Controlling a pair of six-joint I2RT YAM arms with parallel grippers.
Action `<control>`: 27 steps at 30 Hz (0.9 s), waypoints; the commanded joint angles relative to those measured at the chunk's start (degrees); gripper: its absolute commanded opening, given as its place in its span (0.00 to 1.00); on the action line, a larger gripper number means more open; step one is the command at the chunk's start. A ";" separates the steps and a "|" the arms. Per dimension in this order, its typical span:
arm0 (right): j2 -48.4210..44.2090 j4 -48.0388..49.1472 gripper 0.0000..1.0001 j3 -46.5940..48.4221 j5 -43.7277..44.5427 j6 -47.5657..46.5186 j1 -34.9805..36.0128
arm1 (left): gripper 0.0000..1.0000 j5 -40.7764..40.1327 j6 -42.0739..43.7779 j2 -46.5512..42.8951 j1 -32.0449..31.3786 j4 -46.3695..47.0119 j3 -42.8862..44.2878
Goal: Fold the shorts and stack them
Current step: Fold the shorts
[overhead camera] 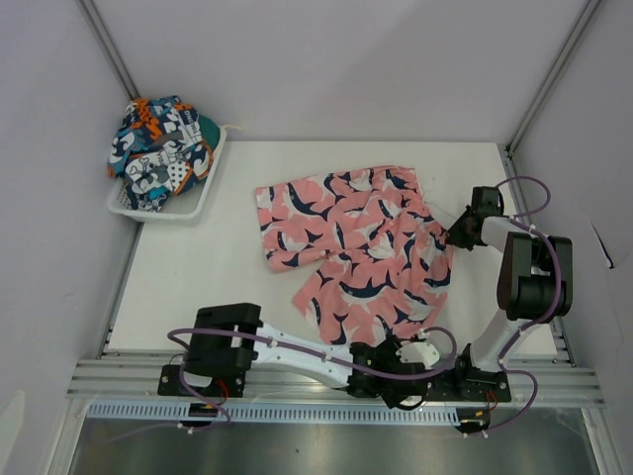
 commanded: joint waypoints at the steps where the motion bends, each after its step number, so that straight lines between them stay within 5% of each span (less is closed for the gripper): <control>1: 0.92 2.49 0.00 -0.61 0.31 0.18 -0.18 | 0.74 -2.73 1.49 2.65 -0.09 -1.98 4.40; 6: 0.92 3.11 0.00 -1.05 -0.04 0.09 -0.26 | 0.70 -3.26 1.06 5.46 -0.18 -3.31 5.72; 12: 1.27 3.81 0.00 -1.58 -0.92 0.35 -0.53 | 0.45 -5.28 -1.31 6.52 -0.09 -5.59 5.19; 15: 1.18 4.08 0.00 -1.75 -1.01 0.35 -0.62 | 0.29 -6.42 -1.93 5.82 -0.01 -7.43 4.75; 17: 1.18 4.16 0.00 -1.75 -1.18 0.35 -0.62 | 0.01 -6.95 -1.93 4.77 -0.01 -8.40 4.14; 22: 1.27 3.55 0.00 -1.49 -1.62 0.18 -0.79 | 0.00 -2.49 -0.62 -0.15 0.96 -7.53 1.16; 27: -1.10 -6.87 0.00 2.45 1.89 1.58 -0.79 | 0.00 13.22 0.09 -11.29 3.50 0.72 -4.82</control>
